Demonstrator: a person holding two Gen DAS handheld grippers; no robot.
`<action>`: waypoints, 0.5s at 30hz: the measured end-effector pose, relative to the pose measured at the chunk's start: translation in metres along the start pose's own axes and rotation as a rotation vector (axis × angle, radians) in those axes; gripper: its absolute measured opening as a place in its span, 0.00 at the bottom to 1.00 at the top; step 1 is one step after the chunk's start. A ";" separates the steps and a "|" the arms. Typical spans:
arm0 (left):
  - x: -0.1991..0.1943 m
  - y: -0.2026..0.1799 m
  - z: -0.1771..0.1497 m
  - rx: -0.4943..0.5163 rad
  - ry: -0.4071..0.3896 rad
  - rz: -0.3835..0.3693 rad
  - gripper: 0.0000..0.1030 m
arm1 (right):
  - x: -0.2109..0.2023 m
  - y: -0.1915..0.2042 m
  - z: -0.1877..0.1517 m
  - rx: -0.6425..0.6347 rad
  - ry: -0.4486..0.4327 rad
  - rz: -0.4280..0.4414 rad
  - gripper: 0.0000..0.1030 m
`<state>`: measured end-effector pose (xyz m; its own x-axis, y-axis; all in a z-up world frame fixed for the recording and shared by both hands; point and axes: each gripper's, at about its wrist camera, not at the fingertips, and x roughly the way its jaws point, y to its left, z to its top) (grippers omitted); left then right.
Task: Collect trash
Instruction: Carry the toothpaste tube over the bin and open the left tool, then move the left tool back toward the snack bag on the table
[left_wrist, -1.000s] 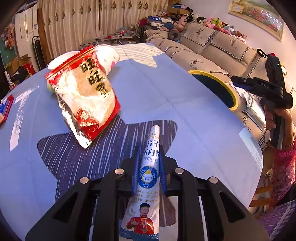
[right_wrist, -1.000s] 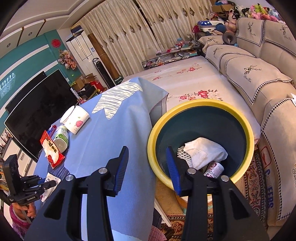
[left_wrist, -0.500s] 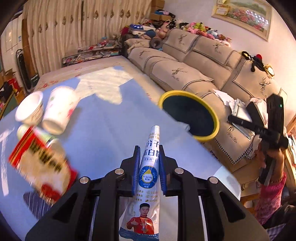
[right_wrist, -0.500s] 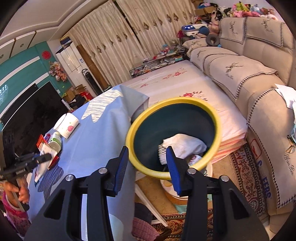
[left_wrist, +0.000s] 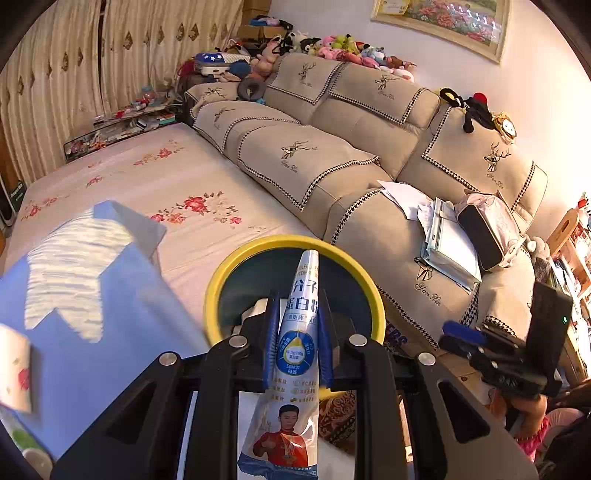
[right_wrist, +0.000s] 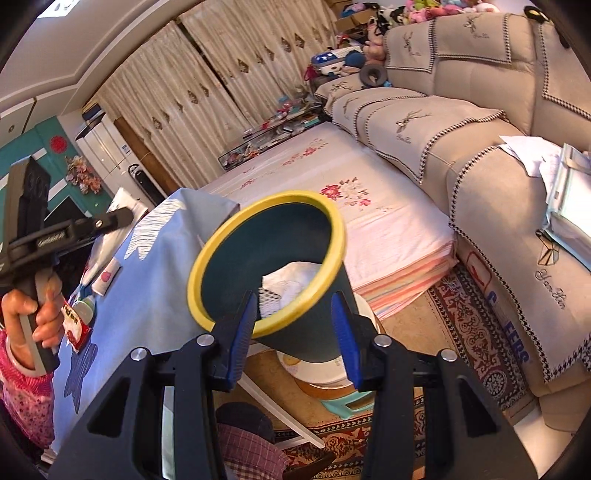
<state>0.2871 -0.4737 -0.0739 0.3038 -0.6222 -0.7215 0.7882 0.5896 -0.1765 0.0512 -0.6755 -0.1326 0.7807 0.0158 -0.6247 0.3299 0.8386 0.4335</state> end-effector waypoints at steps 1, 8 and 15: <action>0.012 -0.003 0.006 0.000 0.007 0.002 0.19 | -0.001 -0.006 -0.002 0.009 -0.001 -0.006 0.39; 0.083 -0.016 0.035 -0.017 0.033 0.019 0.23 | -0.003 -0.046 -0.011 0.080 0.000 -0.030 0.40; 0.107 -0.016 0.048 -0.051 0.012 0.060 0.36 | -0.003 -0.060 -0.015 0.107 -0.001 -0.030 0.40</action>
<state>0.3325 -0.5739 -0.1162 0.3430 -0.5790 -0.7397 0.7407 0.6510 -0.1662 0.0212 -0.7172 -0.1667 0.7700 -0.0088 -0.6380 0.4077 0.7759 0.4814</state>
